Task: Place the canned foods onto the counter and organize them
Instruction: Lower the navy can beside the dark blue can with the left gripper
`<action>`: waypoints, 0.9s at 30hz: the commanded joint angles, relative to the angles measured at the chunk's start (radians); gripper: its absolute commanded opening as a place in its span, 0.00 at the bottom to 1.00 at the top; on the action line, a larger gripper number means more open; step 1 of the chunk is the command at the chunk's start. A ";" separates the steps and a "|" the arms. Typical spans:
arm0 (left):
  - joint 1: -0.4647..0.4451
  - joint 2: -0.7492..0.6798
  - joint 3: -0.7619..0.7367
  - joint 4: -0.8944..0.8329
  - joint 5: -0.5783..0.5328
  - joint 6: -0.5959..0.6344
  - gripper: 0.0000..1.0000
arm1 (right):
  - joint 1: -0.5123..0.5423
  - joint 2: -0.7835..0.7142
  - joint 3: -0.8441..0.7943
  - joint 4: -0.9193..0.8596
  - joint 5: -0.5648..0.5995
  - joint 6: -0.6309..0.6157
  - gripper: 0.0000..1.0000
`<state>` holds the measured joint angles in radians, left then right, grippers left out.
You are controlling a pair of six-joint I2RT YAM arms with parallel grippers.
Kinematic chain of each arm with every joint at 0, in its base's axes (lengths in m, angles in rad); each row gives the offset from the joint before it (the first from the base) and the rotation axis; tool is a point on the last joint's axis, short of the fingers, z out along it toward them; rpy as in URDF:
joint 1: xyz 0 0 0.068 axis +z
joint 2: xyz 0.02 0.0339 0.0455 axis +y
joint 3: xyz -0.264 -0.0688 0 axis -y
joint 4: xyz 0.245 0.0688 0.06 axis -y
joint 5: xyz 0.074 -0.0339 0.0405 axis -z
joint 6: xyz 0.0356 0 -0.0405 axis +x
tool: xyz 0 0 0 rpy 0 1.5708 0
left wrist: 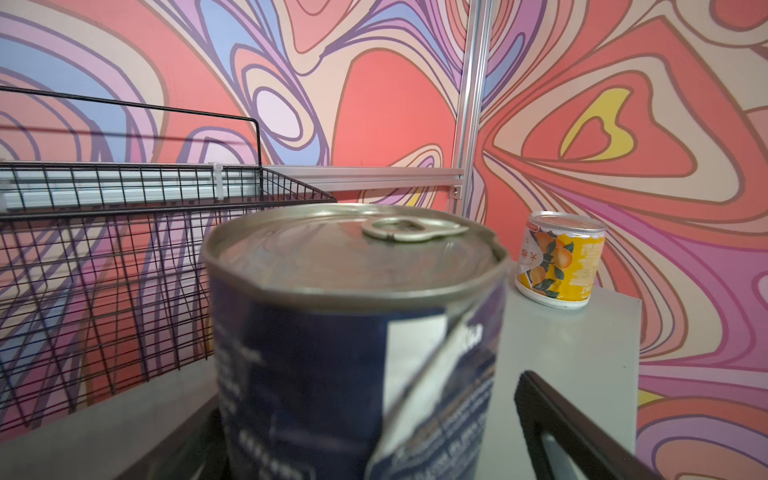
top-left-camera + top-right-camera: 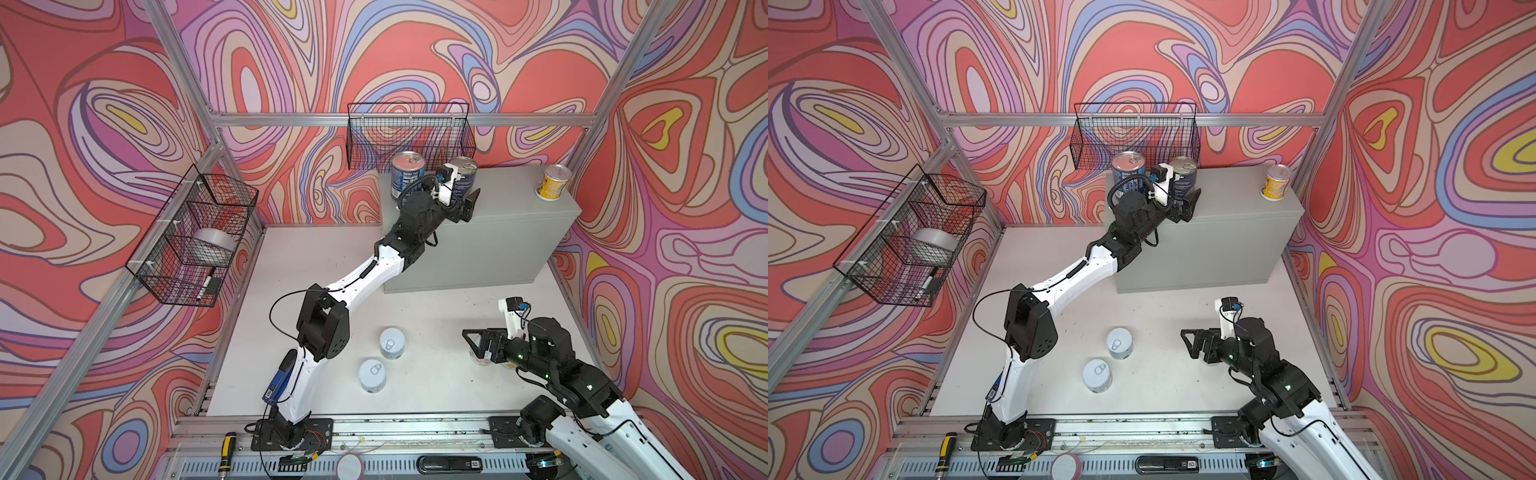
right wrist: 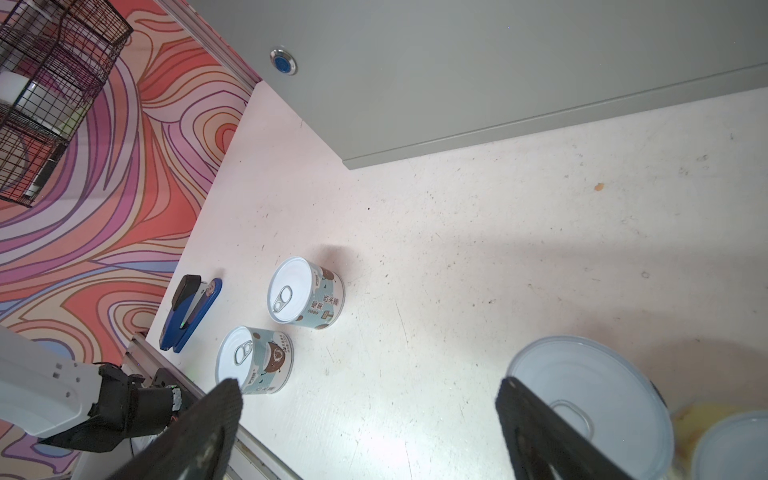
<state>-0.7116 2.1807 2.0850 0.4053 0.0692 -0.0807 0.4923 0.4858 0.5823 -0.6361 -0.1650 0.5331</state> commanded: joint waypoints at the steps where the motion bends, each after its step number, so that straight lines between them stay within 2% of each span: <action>1: 0.008 -0.031 -0.019 0.024 0.037 -0.010 1.00 | -0.001 -0.013 0.007 -0.013 0.010 0.006 0.98; 13: 0.008 -0.065 -0.058 0.032 0.019 0.016 1.00 | -0.002 -0.007 0.010 -0.014 0.009 0.011 0.98; 23: 0.008 -0.093 -0.126 0.105 0.015 0.041 1.00 | -0.003 -0.001 0.008 -0.015 0.009 0.012 0.98; 27: 0.008 -0.095 -0.107 0.063 0.019 0.041 1.00 | -0.001 0.002 0.007 -0.011 0.010 0.011 0.98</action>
<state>-0.7078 2.1223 1.9778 0.4725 0.0822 -0.0521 0.4923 0.4820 0.5823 -0.6441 -0.1650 0.5419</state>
